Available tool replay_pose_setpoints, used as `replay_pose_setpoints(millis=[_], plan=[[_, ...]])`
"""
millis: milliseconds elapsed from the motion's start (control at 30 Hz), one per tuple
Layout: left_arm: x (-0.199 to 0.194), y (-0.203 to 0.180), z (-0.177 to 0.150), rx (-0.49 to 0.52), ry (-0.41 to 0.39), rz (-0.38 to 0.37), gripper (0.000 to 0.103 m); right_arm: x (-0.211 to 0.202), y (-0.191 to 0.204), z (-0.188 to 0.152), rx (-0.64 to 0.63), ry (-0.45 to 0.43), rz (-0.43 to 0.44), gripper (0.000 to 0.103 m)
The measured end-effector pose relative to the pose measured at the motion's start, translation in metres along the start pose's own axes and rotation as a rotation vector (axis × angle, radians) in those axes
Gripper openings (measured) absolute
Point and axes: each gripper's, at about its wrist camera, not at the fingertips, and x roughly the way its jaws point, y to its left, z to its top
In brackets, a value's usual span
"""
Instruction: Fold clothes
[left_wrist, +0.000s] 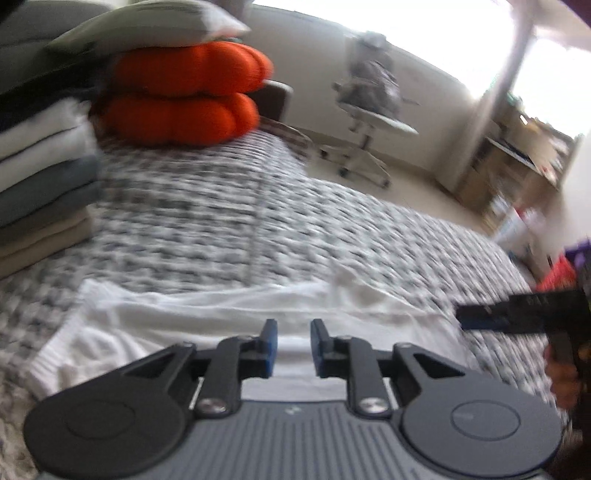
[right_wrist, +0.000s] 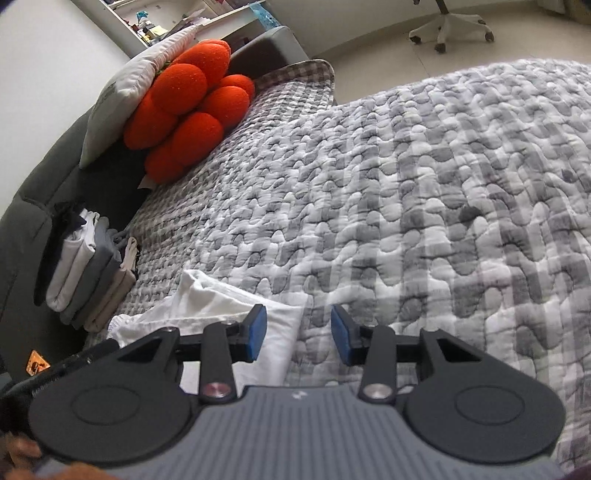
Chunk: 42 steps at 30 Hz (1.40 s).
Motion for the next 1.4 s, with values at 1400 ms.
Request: replay_pose_setpoints(millis=[1400], plan=[[0.015,-0.157,-0.037,0.399,0.362,-0.034,0.008,-0.002,-0.022,-0.019,0.357,0.398,0.41,0.039]])
